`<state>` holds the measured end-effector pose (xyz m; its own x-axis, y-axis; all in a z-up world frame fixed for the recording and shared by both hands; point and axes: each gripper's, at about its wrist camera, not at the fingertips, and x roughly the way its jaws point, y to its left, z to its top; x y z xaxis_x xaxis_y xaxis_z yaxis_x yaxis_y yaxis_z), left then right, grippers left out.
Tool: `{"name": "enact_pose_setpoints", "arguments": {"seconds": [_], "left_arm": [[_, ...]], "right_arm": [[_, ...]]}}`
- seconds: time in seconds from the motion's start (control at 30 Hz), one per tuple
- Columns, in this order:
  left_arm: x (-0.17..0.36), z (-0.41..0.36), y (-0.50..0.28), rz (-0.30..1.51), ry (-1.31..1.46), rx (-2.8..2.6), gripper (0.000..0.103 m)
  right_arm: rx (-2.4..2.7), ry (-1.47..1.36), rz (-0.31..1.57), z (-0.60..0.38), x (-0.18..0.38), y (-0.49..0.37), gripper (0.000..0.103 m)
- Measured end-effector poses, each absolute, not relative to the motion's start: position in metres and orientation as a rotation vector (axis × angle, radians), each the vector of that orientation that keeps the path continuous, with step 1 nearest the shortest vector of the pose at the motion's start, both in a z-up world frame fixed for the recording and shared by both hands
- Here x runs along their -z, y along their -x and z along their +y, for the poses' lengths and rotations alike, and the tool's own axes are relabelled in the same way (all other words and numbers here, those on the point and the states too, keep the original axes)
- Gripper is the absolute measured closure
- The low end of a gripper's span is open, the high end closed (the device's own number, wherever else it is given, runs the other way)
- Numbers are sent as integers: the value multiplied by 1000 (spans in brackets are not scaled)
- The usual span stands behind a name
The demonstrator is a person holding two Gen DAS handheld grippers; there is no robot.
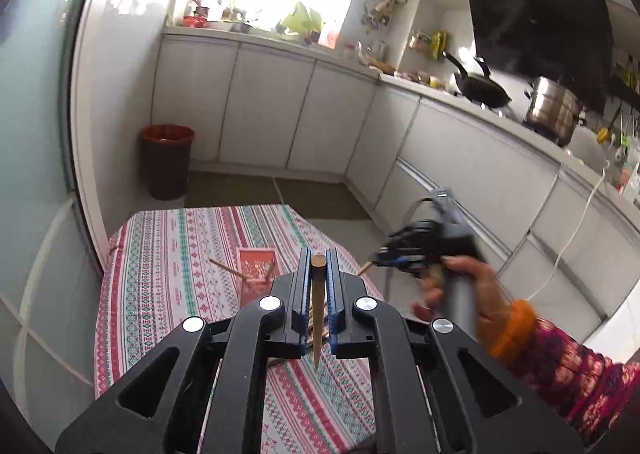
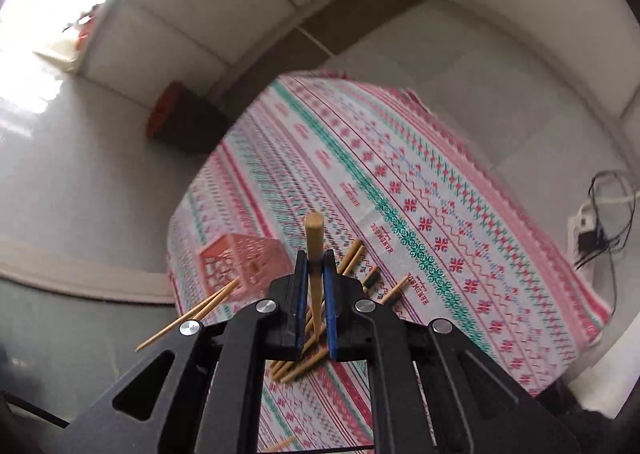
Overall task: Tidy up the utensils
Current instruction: 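Carry the chopstick into the basket with the left tool while the right tool grasps a chopstick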
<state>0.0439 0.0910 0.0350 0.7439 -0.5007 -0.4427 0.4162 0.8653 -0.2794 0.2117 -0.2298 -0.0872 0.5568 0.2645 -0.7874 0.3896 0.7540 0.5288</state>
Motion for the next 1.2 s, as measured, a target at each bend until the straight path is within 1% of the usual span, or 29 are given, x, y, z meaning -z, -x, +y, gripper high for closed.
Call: {"name": "enact_pose_setpoints", "arguments": {"seconds": [0.33,0.47,0.57,0.63,0.77,1.03,1.1,1.13,1.17,1.2], "left_arm": [[-64,85,-79,473,229,424,97],[-89,79,-101,415,225,390,97],[-104,72,-122,381,215,365,97],[-106,64,-139,379,189,339,97],[-92,51,-170,400,151,294,97],[-22,44,-216,474,118,218,94],[-11,54,-215,492,148,204,81],[-9,61,-212,488,174,197,71],[-10,69,-208,480,205,192,68],[-11,76,-205,472,229,190,68]], "right_arm": [[-9,-583,809,-222,-46,-176,95],[-43,-563,754,-221,-79,-177,95],[-60,-535,739,-217,-93,-183,95],[-73,-524,737,-213,-94,-192,95],[-97,-500,751,-204,-85,-215,95],[-145,-451,801,-177,-46,-250,95],[-149,-425,804,-169,-38,-253,95],[-150,-417,807,-166,-36,-255,95],[-153,-408,810,-162,-34,-257,95],[-156,-395,814,-158,-31,-259,95]]}}
